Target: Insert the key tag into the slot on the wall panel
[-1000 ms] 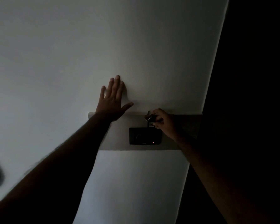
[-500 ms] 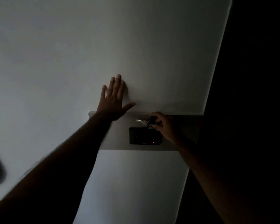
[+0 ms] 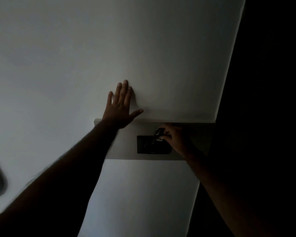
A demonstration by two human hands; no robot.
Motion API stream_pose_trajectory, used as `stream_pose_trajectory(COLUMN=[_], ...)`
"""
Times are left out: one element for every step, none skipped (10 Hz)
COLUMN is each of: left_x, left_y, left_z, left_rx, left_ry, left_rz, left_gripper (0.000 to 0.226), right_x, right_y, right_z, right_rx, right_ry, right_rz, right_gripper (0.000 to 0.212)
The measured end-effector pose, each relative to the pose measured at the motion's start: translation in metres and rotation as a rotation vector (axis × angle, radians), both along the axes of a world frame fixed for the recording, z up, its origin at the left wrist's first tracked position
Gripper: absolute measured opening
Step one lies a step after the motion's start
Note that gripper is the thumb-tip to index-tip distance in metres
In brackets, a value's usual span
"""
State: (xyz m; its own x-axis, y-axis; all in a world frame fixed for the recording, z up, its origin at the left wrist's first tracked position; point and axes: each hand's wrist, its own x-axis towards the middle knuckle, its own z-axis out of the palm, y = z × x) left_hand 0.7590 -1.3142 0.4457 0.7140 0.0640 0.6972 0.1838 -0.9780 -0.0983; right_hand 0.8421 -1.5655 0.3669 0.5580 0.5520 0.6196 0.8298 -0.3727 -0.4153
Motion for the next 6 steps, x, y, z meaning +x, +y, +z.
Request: stream_pose_trajectory(left_x=[0.0, 0.0, 0.0, 0.001, -0.002, -0.004], left_y=[-0.001, 0.0, 0.0, 0.001, -0.003, -0.005], left_z=[0.0, 0.0, 0.0, -0.001, 0.003, 0.004], left_rx=[-0.001, 0.001, 0.006, -0.002, -0.026, -0.03], left_ry=[0.0, 0.004, 0.012, 0.028, 0.079, 0.078], left_rz=[0.002, 0.001, 0.006, 0.021, 0.017, 0.011], left_gripper=[0.103, 0.103, 0.103, 0.103, 0.103, 0.103], right_x=[-0.001, 0.002, 0.001, 0.007, -0.002, -0.009], right_y=[0.0, 0.0, -0.001, -0.004, -0.013, -0.022], right_z=[0.0, -0.003, -0.004, -0.007, -0.004, 0.025], right_rx=[0.005, 0.013, 0.031, 0.014, -0.054, -0.095], right_ry=[0.027, 0.039, 0.079, 0.037, 0.023, -0.031], right_rz=[-0.013, -0.016, -0.007, 0.015, 0.029, 0.055], right_gripper=[0.045, 0.044, 0.045, 0.045, 0.045, 0.046])
